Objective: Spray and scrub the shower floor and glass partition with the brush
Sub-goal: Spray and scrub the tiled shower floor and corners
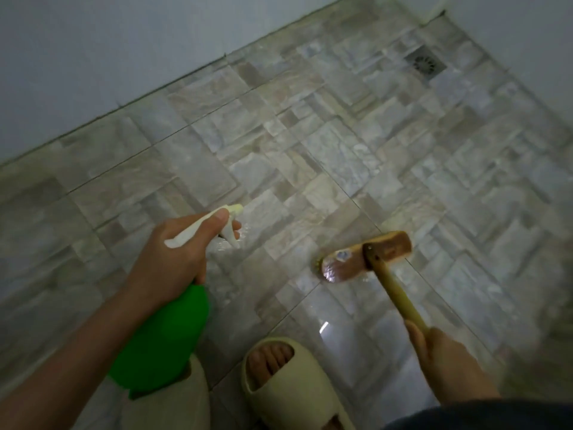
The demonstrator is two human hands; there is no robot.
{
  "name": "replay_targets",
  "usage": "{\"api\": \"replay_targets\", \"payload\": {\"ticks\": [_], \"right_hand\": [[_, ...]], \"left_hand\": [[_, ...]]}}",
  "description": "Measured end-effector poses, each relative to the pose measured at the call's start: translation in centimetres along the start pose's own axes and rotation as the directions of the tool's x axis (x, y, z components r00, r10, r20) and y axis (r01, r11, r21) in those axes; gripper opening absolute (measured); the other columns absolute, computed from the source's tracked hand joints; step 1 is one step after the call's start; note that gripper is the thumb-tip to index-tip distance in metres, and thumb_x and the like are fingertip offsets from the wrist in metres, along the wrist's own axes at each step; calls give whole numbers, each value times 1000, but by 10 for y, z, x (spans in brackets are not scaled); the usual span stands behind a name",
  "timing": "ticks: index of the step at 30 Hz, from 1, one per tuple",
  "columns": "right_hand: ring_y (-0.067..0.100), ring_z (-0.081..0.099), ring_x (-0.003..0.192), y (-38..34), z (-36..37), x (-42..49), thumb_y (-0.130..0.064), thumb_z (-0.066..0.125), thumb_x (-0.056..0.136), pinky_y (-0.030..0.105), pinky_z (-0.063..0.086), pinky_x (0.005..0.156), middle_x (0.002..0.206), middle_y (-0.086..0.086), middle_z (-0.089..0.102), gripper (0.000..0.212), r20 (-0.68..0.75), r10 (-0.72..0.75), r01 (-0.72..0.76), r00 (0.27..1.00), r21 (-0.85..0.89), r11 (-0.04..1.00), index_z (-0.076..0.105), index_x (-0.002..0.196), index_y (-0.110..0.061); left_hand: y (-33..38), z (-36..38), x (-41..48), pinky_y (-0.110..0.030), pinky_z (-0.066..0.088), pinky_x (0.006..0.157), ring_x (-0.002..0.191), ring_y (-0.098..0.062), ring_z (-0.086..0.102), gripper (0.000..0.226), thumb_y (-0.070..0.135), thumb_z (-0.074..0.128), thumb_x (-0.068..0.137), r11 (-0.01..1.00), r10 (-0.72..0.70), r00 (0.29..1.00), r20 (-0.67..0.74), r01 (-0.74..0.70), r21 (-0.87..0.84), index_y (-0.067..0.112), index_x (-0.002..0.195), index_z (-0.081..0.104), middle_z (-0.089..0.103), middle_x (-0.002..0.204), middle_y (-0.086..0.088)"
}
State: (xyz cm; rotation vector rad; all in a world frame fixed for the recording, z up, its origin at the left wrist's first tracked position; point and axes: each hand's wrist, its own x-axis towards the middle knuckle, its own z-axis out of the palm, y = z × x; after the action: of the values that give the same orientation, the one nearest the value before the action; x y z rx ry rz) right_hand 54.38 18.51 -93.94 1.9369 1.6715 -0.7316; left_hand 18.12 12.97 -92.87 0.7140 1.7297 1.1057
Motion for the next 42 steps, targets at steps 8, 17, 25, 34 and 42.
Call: {"api": "replay_targets", "payload": {"ticks": [8,17,25,34,42], "right_hand": [[28,59,65,-18,-19,63,-69,9,88,39,52,64,73,12,60,72,-209,22,10,978,150,989,51,74,-12],[15,58,64,28,27,-15,-58,25,92,31,52,65,73,1,60,52,-55,222,-200,974,268,942,54,80,-17],[9,59,77,68,67,-63,-43,45,96,28,52,77,93,2,62,24,198,361,-411,911,490,769,54,87,-24],[24,54,66,80,20,-17,-52,27,98,32,43,59,70,8,56,57,-24,458,-390,889,485,783,53,80,-5],[26,52,78,99,83,-102,-34,48,96,36,41,78,69,10,50,41,212,745,-687,632,599,412,49,63,-10]], "left_hand": [[16,35,28,-26,46,51,38,-21,50,68,97,52,59,993,24,970,242,-51,107,42,85,80,75,92,-26],[29,66,44,-22,43,48,38,-21,51,50,81,47,74,976,31,927,373,-109,190,43,84,78,76,92,-21],[37,101,42,-20,41,41,35,-13,47,42,74,58,85,961,39,853,521,-174,213,39,82,81,64,51,-11],[39,147,35,-16,42,42,34,-7,45,33,45,56,96,937,-20,770,638,-208,281,25,88,81,47,37,1],[43,161,40,-18,43,42,38,-6,48,37,62,63,89,944,3,724,690,-229,236,30,85,82,72,79,-25]]}}
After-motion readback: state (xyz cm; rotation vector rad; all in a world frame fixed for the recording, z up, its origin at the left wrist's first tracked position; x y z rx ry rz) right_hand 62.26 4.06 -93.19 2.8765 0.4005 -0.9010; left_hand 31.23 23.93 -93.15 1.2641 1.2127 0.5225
